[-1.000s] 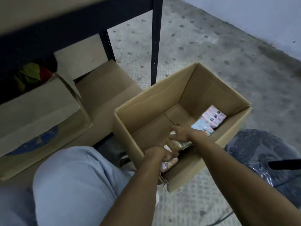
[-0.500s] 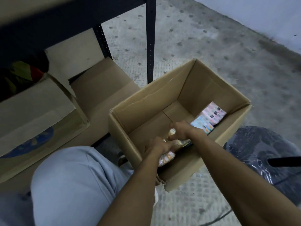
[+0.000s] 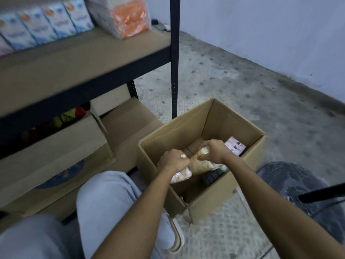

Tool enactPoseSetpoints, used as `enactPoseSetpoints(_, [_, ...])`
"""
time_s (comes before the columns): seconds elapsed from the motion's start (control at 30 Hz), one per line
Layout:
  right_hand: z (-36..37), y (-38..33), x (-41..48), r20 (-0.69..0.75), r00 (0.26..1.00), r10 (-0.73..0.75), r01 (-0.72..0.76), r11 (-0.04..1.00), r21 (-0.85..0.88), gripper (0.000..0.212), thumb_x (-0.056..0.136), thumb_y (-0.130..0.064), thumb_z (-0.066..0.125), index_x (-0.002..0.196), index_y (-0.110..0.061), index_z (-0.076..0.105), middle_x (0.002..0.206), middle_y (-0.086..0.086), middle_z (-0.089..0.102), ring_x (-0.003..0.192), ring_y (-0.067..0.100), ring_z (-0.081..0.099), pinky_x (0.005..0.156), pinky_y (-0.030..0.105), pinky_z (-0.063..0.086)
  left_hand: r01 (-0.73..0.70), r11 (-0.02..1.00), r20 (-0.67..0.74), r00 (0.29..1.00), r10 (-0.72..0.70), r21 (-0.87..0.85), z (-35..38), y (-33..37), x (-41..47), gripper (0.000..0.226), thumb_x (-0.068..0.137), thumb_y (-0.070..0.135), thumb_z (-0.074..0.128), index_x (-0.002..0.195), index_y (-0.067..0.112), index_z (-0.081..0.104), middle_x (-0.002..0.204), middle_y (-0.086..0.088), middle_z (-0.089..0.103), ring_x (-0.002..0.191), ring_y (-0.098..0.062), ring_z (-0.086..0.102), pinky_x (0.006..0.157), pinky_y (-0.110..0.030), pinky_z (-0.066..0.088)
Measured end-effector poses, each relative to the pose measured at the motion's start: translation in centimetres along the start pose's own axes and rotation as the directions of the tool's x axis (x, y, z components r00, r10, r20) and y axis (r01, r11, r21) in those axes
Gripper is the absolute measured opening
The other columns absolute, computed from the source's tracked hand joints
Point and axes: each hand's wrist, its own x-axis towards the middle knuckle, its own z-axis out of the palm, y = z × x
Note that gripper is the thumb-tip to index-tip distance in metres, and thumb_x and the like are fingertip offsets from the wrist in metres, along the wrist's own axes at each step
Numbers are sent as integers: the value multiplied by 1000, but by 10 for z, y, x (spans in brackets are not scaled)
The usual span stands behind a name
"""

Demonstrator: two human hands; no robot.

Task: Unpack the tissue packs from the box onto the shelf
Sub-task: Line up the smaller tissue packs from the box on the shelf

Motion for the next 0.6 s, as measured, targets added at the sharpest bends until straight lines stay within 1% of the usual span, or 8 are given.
enactPoseSetpoints(0.1, [-17,-6,-17,-122,992,-29,29,1000,-2,36,70,-43,78,98,-24,68,104,-1,66,101,19,58,74,27,37,-56,998,-65,996,54,-39,-20,4,-17,43,52,38,76,94,35,71,96,7,65,89,-20,59,84,-33,52])
enactPoseSetpoints(0.17, [-29,-10,-31,-189,981,-50,53,999,10,31,69,-45,76,94,-30,68,102,-5,68,99,17,59,74,25,35,-105,992,-109,989,97,-72,-34,7,-30,44,49,40,76,93,40,70,99,9,67,90,-18,60,84,-32,52])
enactPoseSetpoints(0.23, [-39,-15,-47,-257,965,-59,69,997,33,26,68,-49,75,90,-37,67,100,-7,67,97,15,59,75,24,35,-162,983,-151,978,148,-88,-47,8,-43,51,46,42,74,97,43,69,103,11,67,93,-16,61,85,-32,52])
enactPoseSetpoints(0.3, [-49,-20,-63,-321,944,-71,91,995,46,25,69,-51,74,90,-40,67,100,-7,66,95,14,57,74,25,35,-222,970,-198,960,200,-97,-60,9,-57,54,47,41,74,101,42,70,103,12,67,93,-14,60,86,-31,52])
enactPoseSetpoints(0.4, [-63,-32,-91,-427,896,-122,147,989,26,24,72,-47,73,94,-37,70,101,-4,68,97,15,57,76,27,37,-297,944,-271,929,251,-141,-79,5,-77,53,48,39,75,101,41,71,102,11,68,93,-14,61,84,-30,53])
enactPoseSetpoints(0.53, [-84,-55,-129,-544,813,-209,254,967,9,23,76,-35,76,97,-25,73,104,-2,70,101,16,59,80,26,38,-384,907,-363,881,304,-171,-102,4,-104,50,53,34,79,103,36,73,107,8,67,95,-15,61,74,-25,50])
enactPoseSetpoints(0.6, [-95,-66,-144,-597,770,-224,282,959,5,23,76,-33,76,97,-24,74,105,0,70,101,17,60,80,24,37,-414,895,-396,860,323,-169,-115,5,-119,50,52,36,79,101,37,73,102,9,69,89,-18,65,72,-27,53])
